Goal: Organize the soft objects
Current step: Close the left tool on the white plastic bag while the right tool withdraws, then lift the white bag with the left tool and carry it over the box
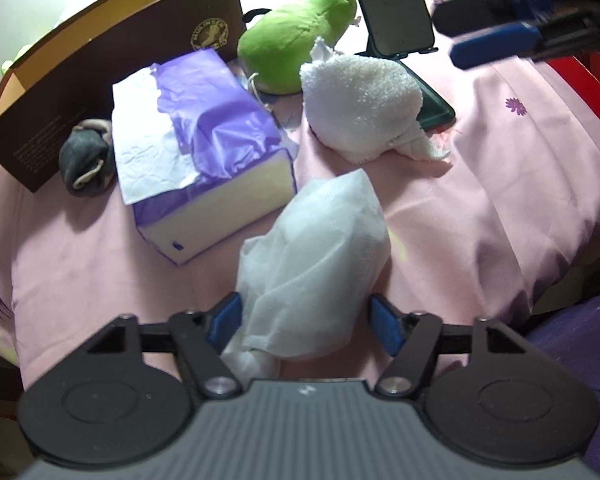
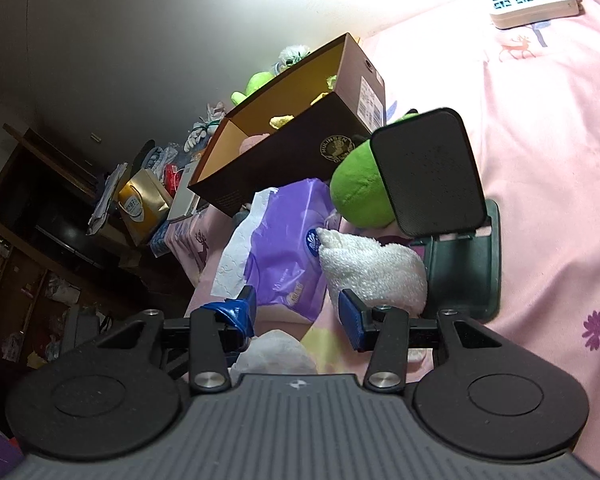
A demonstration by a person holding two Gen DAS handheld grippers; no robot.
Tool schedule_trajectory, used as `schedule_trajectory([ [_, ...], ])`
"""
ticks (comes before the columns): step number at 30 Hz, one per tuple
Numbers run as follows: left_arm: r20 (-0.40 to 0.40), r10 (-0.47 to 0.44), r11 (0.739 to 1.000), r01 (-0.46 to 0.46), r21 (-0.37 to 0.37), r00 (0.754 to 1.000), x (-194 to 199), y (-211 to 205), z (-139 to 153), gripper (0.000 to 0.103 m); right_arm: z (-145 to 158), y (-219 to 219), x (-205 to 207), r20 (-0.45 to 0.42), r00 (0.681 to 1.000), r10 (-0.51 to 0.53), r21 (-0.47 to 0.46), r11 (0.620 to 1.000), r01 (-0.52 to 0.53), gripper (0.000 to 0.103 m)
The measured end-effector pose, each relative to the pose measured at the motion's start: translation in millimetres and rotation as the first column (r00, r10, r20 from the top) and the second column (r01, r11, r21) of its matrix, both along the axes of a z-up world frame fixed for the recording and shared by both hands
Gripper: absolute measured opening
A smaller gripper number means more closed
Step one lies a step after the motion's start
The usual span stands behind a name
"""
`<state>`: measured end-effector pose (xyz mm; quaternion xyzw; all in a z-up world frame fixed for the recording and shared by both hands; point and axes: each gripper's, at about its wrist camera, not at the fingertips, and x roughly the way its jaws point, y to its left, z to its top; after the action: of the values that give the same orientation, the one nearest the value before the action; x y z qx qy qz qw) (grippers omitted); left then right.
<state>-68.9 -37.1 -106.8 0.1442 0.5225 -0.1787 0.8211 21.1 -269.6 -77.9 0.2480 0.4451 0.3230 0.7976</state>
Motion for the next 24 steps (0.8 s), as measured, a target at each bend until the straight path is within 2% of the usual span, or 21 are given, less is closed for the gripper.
schedule_trajectory([
  [4, -0.009, 0.040, 0.999, -0.041, -0.007, 0.999, 2.6, 2.6, 2.9, 0.050, -9.5, -1.5, -5.8, -0.038, 0.999, -0.004, -0.004, 1.000, 0.004, 0.030],
  [10, -0.014, 0.097, 0.995, -0.098, -0.036, 0.995, -0.8, 8.7, 12.2, 0.037, -20.9, 0.3, -7.7, -0.092, 0.996, 0.006, 0.005, 1.000, -0.006, 0.030],
  [17, -0.013, 0.224, 0.972, -0.224, -0.064, 0.975, -1.0, 21.7, 35.9, 0.034, -22.7, 11.1, -6.3, -0.099, 0.994, 0.038, 0.001, 0.999, -0.039, 0.031],
  [24, 0.032, 0.347, 0.936, -0.344, -0.072, 0.937, -5.8, 39.3, 71.1, 0.032, -16.7, 21.9, -4.3, -0.073, 0.994, 0.078, 0.011, 0.997, -0.077, 0.030],
])
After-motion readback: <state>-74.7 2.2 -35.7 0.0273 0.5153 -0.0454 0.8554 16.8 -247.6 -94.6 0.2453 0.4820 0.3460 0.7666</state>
